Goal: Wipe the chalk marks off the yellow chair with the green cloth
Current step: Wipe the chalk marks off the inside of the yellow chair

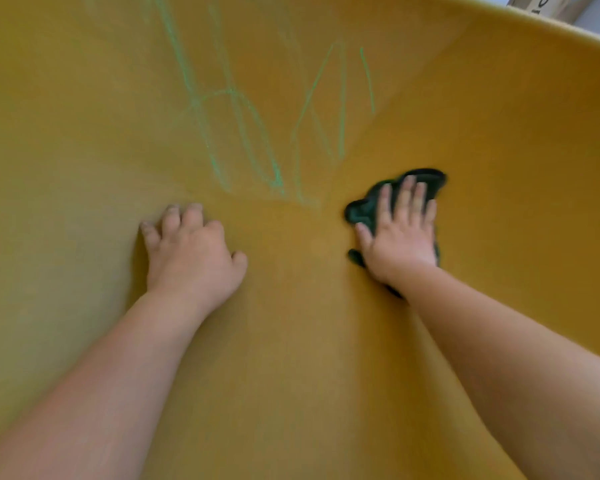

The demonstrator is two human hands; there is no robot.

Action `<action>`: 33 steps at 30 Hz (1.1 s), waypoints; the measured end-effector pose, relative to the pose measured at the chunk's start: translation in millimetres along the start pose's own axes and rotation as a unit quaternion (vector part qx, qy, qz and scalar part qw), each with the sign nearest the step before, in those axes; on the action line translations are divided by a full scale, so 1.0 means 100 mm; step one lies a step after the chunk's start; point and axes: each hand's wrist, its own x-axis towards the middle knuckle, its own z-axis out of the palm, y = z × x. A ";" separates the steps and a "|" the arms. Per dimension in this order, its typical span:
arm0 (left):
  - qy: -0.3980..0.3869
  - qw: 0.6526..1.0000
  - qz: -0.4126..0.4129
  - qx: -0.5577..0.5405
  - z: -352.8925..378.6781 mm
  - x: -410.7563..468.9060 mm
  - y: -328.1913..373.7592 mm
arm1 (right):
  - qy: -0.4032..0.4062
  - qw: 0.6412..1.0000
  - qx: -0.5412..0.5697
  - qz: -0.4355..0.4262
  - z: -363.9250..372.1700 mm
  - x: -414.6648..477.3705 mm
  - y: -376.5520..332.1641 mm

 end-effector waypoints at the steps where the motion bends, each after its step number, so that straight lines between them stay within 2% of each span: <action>1: 0.007 1.000 0.002 -0.008 -0.01 0.01 0.02 | -0.007 0.999 0.023 -0.049 -0.01 -0.06 -0.24; 3: 0.031 0.999 0.015 -0.028 0.00 0.03 0.04 | -0.032 0.980 0.066 -0.187 -0.02 -0.31 -0.59; 5: 0.056 0.997 0.034 -0.046 0.04 0.03 0.05 | -0.065 0.938 0.082 -0.331 -0.02 -0.62 -0.72; 7: 0.063 0.996 0.046 -0.050 0.11 0.01 0.04 | -0.080 0.909 0.073 -0.403 -0.01 -0.69 -0.60; 9: 0.047 0.997 0.047 -0.034 0.18 -0.01 0.02 | -0.037 0.931 0.032 -0.362 0.02 -0.38 -0.35; 11: 0.038 0.998 0.043 -0.014 0.24 -0.01 0.00 | 0.029 0.976 -0.001 -0.218 -0.04 0.12 0.03; 12: 0.042 0.998 0.040 -0.013 0.25 0.00 0.01 | 0.066 0.987 -0.016 -0.149 -0.13 0.37 0.24; 15: 0.051 0.997 0.023 -0.044 0.26 0.00 0.09 | 0.179 0.981 -0.051 -0.061 -0.54 0.90 0.62; 19: 0.013 1.000 0.021 -0.004 0.31 -0.04 0.20 | 0.263 0.965 0.011 0.021 -0.89 1.21 0.28; 21: 0.010 1.000 0.018 0.005 0.34 -0.04 0.22 | 0.258 0.966 0.027 -0.005 -0.78 1.21 -0.08; 23: 0.011 1.000 0.020 0.007 0.36 -0.04 0.24 | 0.222 0.967 0.033 -0.123 -0.51 1.00 -0.45; 25: 0.013 1.000 0.022 0.003 0.36 -0.03 0.25 | 0.168 0.951 0.033 -0.259 -0.20 0.63 -0.75; 28: 0.018 1.000 0.020 -0.010 0.32 -0.01 0.23 | 0.088 0.925 0.018 -0.369 0.00 0.28 -0.80; 30: 0.023 0.999 0.018 -0.028 0.28 -0.02 0.22 | 0.105 0.918 -0.019 -0.383 -0.12 0.45 -0.57; 31: 0.024 0.999 0.019 -0.034 0.26 -0.02 0.21 | 0.133 0.923 -0.044 -0.358 -0.24 0.62 -0.41; 33: 0.026 0.999 0.020 -0.042 0.24 -0.03 0.20 | 0.203 0.944 -0.071 -0.250 -0.62 1.00 -0.02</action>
